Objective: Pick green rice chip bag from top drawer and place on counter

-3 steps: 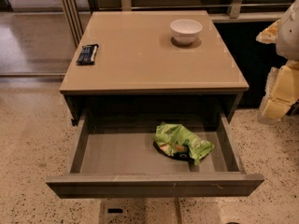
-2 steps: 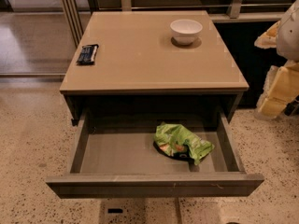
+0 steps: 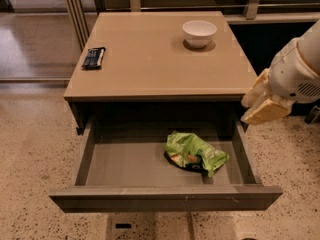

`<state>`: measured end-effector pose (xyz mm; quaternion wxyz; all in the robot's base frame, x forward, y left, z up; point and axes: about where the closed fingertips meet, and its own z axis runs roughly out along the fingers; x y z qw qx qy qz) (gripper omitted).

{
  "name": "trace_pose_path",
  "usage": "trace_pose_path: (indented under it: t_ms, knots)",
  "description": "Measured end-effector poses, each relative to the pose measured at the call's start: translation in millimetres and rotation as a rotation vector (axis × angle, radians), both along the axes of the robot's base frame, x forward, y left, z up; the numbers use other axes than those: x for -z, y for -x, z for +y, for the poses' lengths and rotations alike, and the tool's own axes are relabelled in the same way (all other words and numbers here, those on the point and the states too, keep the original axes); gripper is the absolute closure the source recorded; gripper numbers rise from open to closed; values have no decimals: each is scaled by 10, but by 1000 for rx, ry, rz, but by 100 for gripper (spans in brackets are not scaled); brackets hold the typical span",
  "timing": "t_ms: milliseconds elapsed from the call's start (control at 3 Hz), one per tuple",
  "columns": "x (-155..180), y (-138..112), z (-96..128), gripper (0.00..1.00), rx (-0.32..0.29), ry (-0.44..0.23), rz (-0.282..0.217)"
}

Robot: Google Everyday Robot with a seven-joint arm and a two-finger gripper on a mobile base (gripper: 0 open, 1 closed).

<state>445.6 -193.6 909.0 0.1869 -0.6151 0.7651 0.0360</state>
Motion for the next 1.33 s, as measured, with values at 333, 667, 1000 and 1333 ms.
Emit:
trace_pose_path:
  t_ms: [333,667,1000,1333]
  knots:
    - [511,25,92,84,-21,-49,60]
    - [573,36,99,100,-22,-50,69]
    - [598,39,103,100,-21,-54,69]
    - [924,86,159,100,-11,-110,60]
